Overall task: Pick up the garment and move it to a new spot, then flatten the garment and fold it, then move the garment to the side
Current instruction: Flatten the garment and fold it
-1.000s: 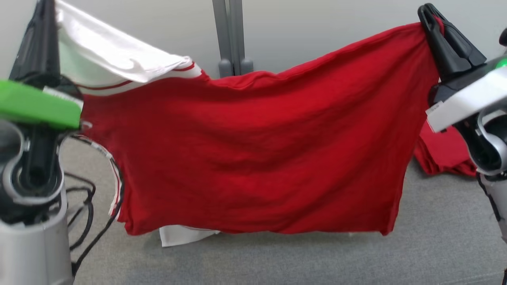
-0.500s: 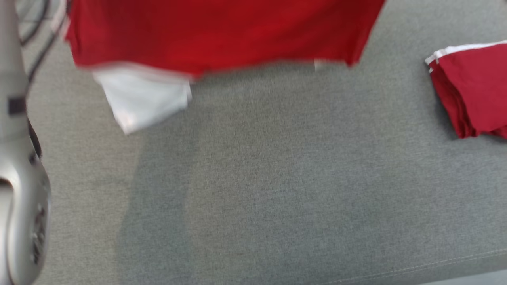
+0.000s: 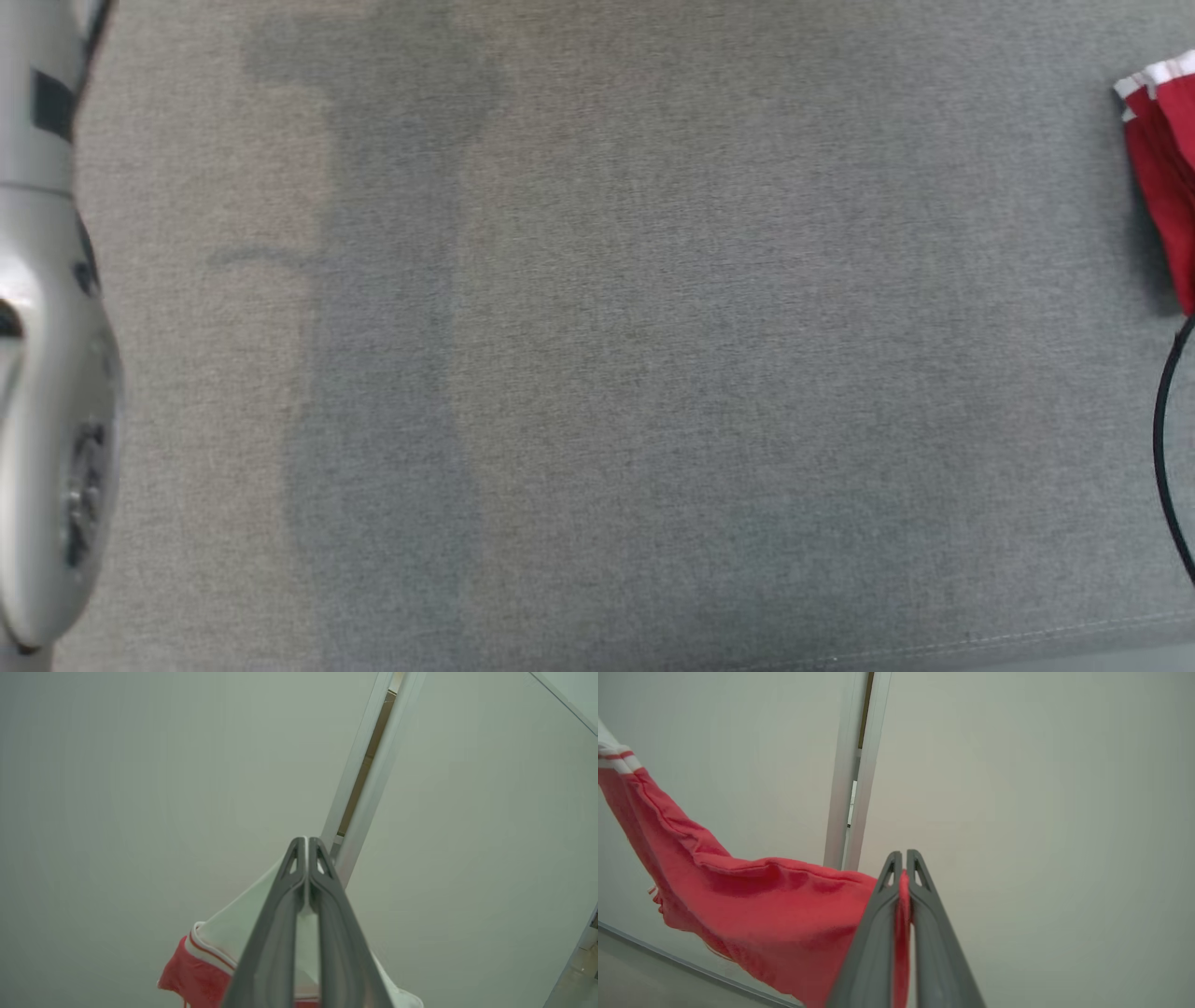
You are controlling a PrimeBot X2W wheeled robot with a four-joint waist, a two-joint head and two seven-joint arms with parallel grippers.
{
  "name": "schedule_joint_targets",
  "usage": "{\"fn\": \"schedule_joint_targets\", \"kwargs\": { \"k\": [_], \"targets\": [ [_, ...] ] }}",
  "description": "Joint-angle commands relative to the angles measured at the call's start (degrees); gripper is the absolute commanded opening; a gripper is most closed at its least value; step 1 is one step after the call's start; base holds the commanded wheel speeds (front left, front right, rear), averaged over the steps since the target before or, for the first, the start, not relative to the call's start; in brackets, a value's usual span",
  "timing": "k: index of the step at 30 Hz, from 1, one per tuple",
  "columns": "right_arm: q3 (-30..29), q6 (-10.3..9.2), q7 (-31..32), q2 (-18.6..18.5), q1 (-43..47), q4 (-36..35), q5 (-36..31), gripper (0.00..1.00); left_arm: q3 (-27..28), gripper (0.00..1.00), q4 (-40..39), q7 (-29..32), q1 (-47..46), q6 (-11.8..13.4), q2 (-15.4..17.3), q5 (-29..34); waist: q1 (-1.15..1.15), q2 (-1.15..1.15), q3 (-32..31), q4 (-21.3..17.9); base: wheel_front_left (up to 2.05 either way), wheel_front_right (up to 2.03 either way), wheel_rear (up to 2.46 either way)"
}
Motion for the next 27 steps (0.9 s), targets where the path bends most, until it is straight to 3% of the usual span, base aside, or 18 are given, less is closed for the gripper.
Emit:
{"fn": "schedule_joint_targets", "kwargs": {
  "k": [1, 6, 11, 16, 27],
  "targets": [
    [-0.4, -0.01, -0.1, -0.3, 2.8, -0.5, -0.6, 0.0, -0.8, 0.0, 1.5, -0.8, 3.3, -0.8, -0.4, 0.9, -0.01, 0.0, 0.2, 1.5, 0.0, 0.0, 0.0],
    [-1.0, -0.02, -0.1, -0.2, 12.5, -1.2, 0.0, 0.0, -1.4, 0.0, 4.5, -2.0, 11.9, -2.3, -0.6, 0.0, -0.01, 0.0, -1.6, 2.4, 0.0, 0.0, 0.0],
    [-0.8, -0.02, -0.2, 0.3, 22.7, -2.0, 2.0, 0.0, -3.1, 0.0, 6.4, -2.4, 23.7, -2.9, 1.4, 0.6, -0.01, 0.0, -6.0, 3.0, 0.0, 0.0, 0.0],
    [1.9, -0.02, -0.2, -0.2, 31.9, -3.0, 5.6, 0.0, -6.7, 0.0, 3.7, -1.7, 36.5, -2.9, 2.8, -2.5, -0.01, 0.0, -11.6, 3.4, 0.0, 0.0, 0.0],
    [13.3, -0.02, -0.2, -2.8, 44.6, -5.1, 14.9, 0.0, -12.6, 0.0, -9.9, 5.1, 59.3, -2.8, 12.2, -14.8, -0.01, 0.0, -22.5, 4.8, 0.0, 0.0, 0.0]
  ]
}}
